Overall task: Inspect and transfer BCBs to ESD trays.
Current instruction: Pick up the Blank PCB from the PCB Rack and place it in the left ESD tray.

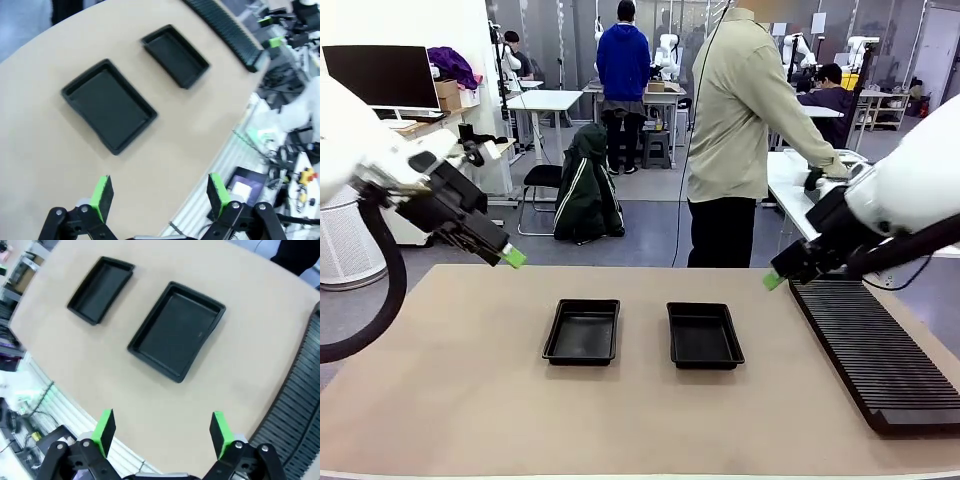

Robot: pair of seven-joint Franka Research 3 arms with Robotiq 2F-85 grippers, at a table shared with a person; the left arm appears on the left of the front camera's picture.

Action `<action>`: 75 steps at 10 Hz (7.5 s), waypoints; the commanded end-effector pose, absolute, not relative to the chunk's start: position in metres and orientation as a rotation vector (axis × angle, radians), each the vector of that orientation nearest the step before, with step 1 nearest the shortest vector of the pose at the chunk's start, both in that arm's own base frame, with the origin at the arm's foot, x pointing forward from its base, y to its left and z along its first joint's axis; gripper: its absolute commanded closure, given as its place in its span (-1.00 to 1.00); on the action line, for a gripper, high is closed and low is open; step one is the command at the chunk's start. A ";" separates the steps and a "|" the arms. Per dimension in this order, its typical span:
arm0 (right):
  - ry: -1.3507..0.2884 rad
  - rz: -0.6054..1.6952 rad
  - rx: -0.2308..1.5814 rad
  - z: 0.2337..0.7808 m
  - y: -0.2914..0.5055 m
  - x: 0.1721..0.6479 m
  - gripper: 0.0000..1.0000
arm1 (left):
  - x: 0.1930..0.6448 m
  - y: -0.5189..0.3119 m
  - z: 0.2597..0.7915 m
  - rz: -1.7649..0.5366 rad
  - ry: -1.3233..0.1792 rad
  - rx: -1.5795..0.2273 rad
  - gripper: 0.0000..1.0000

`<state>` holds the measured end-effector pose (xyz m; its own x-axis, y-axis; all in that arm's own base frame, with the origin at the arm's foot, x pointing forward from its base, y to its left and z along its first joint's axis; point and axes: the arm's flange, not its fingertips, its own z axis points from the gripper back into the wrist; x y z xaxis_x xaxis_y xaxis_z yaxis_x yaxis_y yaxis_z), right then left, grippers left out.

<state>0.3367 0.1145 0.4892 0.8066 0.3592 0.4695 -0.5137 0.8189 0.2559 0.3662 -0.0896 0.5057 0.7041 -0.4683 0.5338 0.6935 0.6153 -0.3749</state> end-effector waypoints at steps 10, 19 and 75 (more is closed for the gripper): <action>-0.183 0.198 1.136 0.501 -0.033 0.347 -1.00 | 0.368 0.023 0.498 -0.385 -0.221 -1.373 -1.00; -0.104 0.072 1.469 0.465 -0.078 0.373 -1.00 | 0.358 0.063 0.461 -0.191 -0.271 -1.595 -1.00; -0.104 -0.037 1.481 0.451 -0.133 0.359 -1.00 | 0.352 0.112 0.452 -0.106 -0.293 -1.518 -1.00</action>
